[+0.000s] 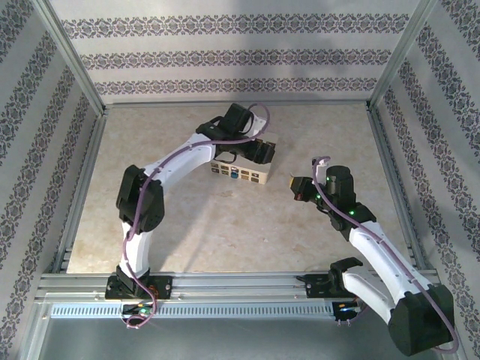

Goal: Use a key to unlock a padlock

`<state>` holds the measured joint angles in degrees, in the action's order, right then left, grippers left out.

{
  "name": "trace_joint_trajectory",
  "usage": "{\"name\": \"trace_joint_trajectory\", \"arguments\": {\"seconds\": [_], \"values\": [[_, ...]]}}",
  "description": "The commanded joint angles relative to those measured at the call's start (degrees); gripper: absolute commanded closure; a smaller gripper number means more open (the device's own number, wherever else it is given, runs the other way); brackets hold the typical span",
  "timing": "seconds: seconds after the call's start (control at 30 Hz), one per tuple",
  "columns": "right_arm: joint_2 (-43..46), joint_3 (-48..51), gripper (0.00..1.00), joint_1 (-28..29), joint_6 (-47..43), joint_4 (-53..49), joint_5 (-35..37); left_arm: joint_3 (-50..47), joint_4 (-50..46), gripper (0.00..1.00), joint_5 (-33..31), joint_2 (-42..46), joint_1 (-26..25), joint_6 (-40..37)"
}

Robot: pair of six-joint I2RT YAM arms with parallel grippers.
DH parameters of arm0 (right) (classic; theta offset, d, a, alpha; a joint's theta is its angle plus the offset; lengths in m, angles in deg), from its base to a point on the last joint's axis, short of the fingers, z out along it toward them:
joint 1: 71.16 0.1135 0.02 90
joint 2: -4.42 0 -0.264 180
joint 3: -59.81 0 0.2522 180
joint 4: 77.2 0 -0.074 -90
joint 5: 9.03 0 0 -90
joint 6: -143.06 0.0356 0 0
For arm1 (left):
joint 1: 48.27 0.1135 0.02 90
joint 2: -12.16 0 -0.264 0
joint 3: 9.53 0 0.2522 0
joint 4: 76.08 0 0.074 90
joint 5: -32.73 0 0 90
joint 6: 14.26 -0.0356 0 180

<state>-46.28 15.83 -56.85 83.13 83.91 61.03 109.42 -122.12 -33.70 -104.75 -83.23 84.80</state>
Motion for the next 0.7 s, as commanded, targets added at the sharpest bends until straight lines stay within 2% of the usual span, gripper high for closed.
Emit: {"name": "trace_joint_trajectory", "arguments": {"seconds": [0.0, 0.37, 0.67], "values": [[1.51, 1.21, 1.00, -0.92, 0.87, -1.48, 0.08, 5.25, -7.92, 0.25, -2.64, -2.79, -1.31, -2.71], [2.53, 1.88, 1.00, -2.31, 1.01, -2.70, -0.01, 19.28, -17.55, 0.25, -3.48, -14.12, -2.99, -5.70], [3.10, 2.53, 1.00, -2.78, 1.14, -2.87, 0.08, 21.30, -20.55, 0.24, -4.24, -17.22, -3.87, -6.39]]}}
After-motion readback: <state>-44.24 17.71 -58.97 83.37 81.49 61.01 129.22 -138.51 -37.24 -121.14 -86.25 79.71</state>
